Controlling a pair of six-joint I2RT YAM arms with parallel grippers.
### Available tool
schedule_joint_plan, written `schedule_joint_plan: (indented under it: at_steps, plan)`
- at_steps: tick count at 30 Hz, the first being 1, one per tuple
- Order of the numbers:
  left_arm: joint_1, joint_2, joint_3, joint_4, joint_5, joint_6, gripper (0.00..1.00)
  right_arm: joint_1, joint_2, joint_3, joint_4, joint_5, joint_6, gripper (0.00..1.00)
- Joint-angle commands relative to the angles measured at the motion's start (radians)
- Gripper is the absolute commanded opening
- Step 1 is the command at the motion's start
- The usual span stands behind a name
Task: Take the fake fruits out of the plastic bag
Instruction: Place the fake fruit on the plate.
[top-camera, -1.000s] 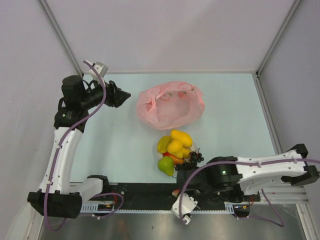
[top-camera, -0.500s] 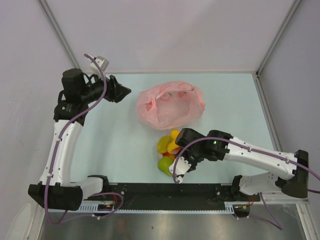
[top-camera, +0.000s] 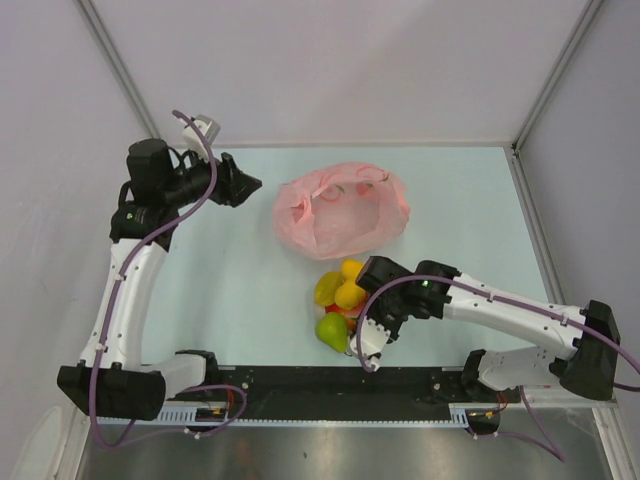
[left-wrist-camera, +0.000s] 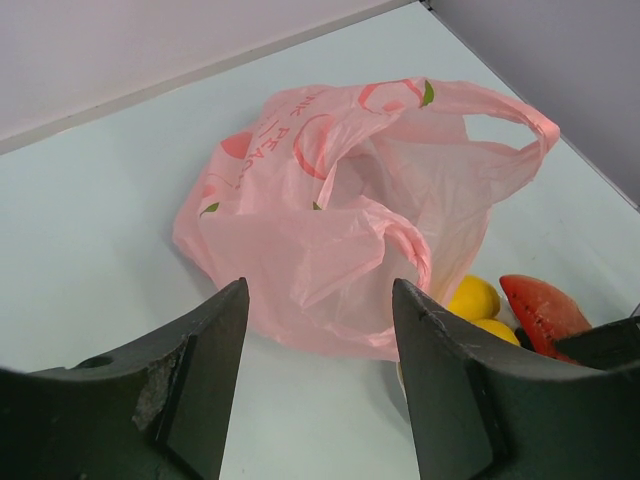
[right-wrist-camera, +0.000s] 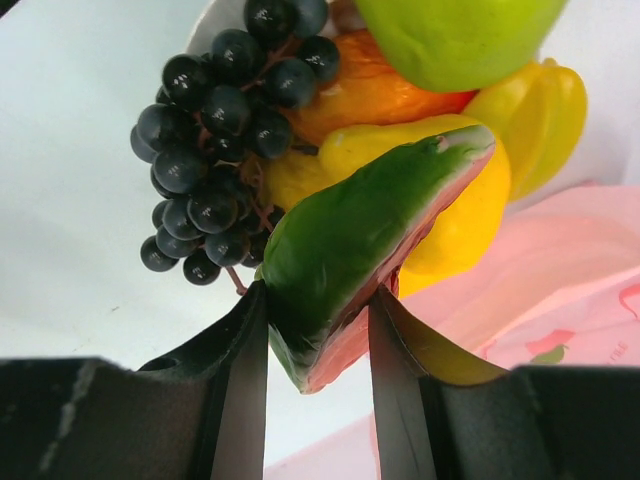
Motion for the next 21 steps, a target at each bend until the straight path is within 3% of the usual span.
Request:
schedule_joint_plan:
  at_steps: [1, 5, 12, 15, 21]
  plan:
    - [0.014, -0.023, -0.01, 0.017, -0.005, 0.024, 0.65, -0.011, -0.036, -0.016, 0.003, -0.057, -0.068, 0.15]
    - [0.035, -0.022, -0.022, 0.033, 0.003, 0.021, 0.65, -0.028, -0.047, -0.033, 0.009, -0.077, -0.098, 0.27]
    - [0.044, -0.028, -0.037, 0.04, 0.009, 0.02, 0.65, -0.034, -0.036, -0.073, 0.077, -0.051, -0.09, 0.39]
    - [0.047, -0.029, -0.039, 0.042, 0.009, 0.02, 0.65, -0.037, -0.036, -0.079, 0.091, -0.051, -0.088, 0.52]
    - [0.054, -0.037, -0.04, 0.037, 0.011, 0.021, 0.65, -0.051, -0.056, -0.088, 0.106, -0.035, -0.091, 0.68]
